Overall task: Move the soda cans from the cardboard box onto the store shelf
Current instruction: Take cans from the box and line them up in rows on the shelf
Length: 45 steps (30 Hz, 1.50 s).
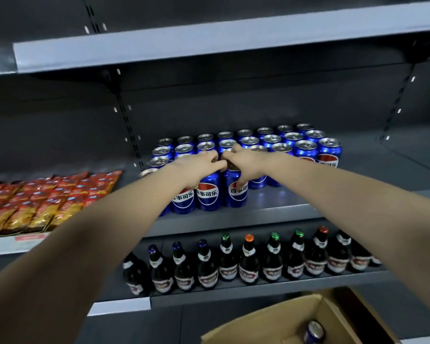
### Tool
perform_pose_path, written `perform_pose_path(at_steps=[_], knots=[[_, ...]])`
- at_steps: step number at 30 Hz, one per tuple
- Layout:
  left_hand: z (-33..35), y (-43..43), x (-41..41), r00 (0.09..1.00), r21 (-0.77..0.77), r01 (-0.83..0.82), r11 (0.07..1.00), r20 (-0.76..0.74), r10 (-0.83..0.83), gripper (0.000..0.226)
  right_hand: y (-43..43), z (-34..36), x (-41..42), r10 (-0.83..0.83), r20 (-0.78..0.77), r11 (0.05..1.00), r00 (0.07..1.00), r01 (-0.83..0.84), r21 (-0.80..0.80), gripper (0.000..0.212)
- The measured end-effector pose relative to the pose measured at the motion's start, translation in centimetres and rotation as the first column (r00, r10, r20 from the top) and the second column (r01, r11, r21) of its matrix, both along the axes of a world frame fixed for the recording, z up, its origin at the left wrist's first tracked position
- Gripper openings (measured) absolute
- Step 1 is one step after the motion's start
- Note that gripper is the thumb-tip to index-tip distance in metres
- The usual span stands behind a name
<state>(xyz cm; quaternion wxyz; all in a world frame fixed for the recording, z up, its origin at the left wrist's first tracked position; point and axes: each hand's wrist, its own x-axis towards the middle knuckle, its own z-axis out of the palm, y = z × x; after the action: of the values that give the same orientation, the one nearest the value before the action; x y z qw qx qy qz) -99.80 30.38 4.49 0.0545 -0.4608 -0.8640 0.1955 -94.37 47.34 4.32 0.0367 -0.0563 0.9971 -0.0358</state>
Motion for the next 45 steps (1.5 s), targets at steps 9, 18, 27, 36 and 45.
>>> perform_pose_path(at_steps=[9,18,27,36,45], knots=[[1.5,-1.8,2.9,0.974,0.172,-0.188,0.967,-0.092,0.206,0.077,0.8,-0.8,3.4,-0.133,-0.056,0.985,0.990,0.126,-0.116,0.095],[-0.2,-0.7,8.9,0.846,-0.079,-0.381,0.921,0.373,0.382,0.033,3.3,-1.4,9.3,-0.102,0.011,0.994,0.995,0.101,0.034,0.022],[-8.5,4.4,14.6,0.701,-0.200,-0.376,0.905,0.576,0.419,0.030,7.9,-9.7,17.1,-0.170,0.360,0.985,0.917,0.147,0.090,0.026],[-30.1,10.7,22.0,0.611,-0.457,-0.083,0.885,0.679,0.408,0.051,15.6,-37.1,24.2,-0.436,0.617,0.820,0.655,0.571,-0.026,0.019],[-48.7,16.8,22.1,0.637,-0.432,0.089,0.897,0.717,0.282,0.077,14.5,-51.4,27.2,-0.509,0.624,0.708,0.593,0.701,-0.088,0.063]])
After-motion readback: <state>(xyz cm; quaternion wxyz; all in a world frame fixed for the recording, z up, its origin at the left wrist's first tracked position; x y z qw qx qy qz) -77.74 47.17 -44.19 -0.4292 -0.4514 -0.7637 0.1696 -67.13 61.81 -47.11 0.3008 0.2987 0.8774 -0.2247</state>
